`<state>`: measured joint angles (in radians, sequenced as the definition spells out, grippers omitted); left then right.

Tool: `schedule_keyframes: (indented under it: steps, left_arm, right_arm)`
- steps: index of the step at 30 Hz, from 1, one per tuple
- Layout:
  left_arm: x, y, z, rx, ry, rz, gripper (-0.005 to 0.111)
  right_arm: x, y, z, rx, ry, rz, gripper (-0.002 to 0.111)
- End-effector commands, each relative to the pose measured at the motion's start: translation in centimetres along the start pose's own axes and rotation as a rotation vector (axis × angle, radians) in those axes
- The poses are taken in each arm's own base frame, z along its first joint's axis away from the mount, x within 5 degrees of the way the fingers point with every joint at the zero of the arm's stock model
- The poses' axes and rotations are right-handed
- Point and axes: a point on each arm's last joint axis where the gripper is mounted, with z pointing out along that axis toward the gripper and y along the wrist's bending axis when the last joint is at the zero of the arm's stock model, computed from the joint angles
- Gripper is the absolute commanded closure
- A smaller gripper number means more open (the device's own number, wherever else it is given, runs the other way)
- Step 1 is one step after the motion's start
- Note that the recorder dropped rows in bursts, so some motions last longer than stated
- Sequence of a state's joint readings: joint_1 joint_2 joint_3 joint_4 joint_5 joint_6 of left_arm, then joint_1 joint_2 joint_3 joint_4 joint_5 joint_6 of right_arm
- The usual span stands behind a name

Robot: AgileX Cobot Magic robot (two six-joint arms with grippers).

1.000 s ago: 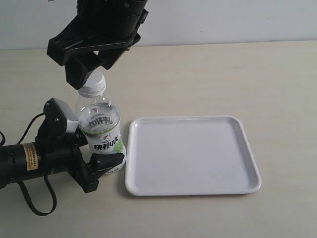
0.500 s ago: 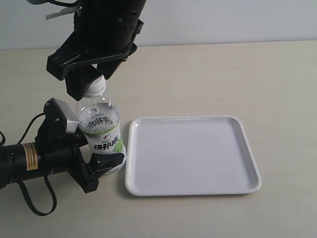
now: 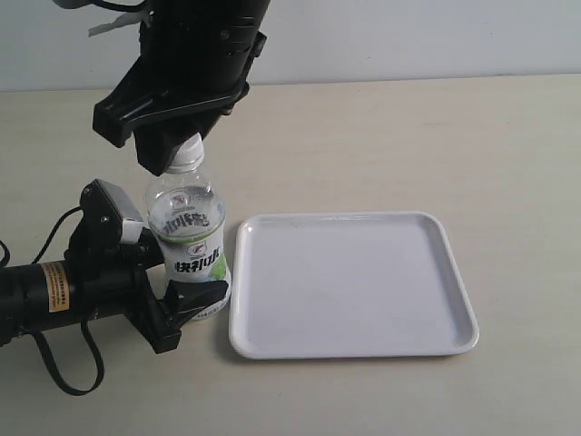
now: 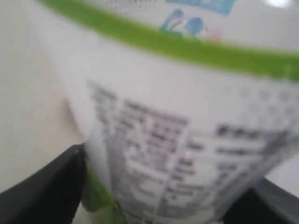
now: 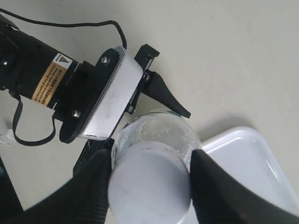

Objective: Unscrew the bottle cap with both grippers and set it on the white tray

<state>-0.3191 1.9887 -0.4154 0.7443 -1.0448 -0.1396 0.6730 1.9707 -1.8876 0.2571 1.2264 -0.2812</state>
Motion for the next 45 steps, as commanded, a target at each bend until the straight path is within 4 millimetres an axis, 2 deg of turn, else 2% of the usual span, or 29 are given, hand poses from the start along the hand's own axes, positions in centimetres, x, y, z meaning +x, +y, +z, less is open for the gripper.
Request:
schedule_keyframes:
  steps: [1, 2, 4, 7, 10, 12, 14, 16, 19, 21, 24, 30, 34, 45]
  left_arm:
    - [-0.6, 0.0, -0.1, 0.002, -0.039, 0.01, 0.107]
    - [-0.6, 0.0, -0.1, 0.002, -0.039, 0.01, 0.107]
    - [-0.6, 0.0, -0.1, 0.002, -0.039, 0.01, 0.107]
    - [-0.6, 0.0, -0.1, 0.002, -0.039, 0.01, 0.107]
    - [-0.6, 0.0, -0.1, 0.002, -0.039, 0.01, 0.107]
    - [-0.6, 0.0, -0.1, 0.002, -0.039, 0.01, 0.107]
    - [-0.7, 0.0, -0.1, 0.003, -0.043, 0.01, 0.107]
    - [-0.7, 0.0, -0.1, 0.003, -0.043, 0.01, 0.107]
    - [-0.7, 0.0, -0.1, 0.005, -0.043, 0.011, 0.107]
    - [-0.7, 0.0, -0.1, 0.005, -0.043, 0.011, 0.107]
    - [-0.7, 0.0, -0.1, 0.007, -0.043, 0.012, 0.107]
    - [-0.7, -0.1, -0.1, 0.01, -0.042, 0.014, 0.107]
    - [-0.7, -0.1, -0.1, 0.01, -0.042, 0.014, 0.107]
    - [-0.6, -0.2, -0.1, 0.023, -0.04, 0.01, 0.107]
  right_arm:
    - [-0.1, 0.3, -1.0, 0.011, -0.027, -0.007, 0.081]
    - [-0.1, 0.3, -1.0, 0.011, -0.027, -0.009, 0.086]
    - [-0.1, 0.3, -1.0, 0.01, -0.027, -0.115, 0.107]
    - [-0.1, 0.3, -1.0, 0.011, -0.027, -0.282, 0.108]
    - [-0.1, 0.3, -1.0, 0.014, -0.026, -0.662, 0.108]
    - [-0.1, 0.3, -1.0, 0.016, -0.025, -0.773, 0.108]
    - [-0.1, 0.3, -1.0, 0.016, -0.025, -0.768, 0.108]
    - [-0.1, 0.3, -1.0, 0.013, -0.027, -0.67, 0.101]
    - [-0.1, 0.4, -1.0, 0.006, -0.032, -0.616, 0.063]
    - [-0.2, 0.6, -1.3, -0.012, -0.048, -0.503, 0.052]
    - [-0.2, 0.9, -2.0, -0.014, -0.062, -0.292, 0.05]
    - [-0.1, 1.2, -3.4, -0.012, -0.087, -0.009, 0.049]
    - [-0.1, 1.2, -3.2, -0.017, -0.083, 0.022, 0.042]
    - [0.0, 0.2, -2.3, 0.053, -0.047, 0.073, 0.044]
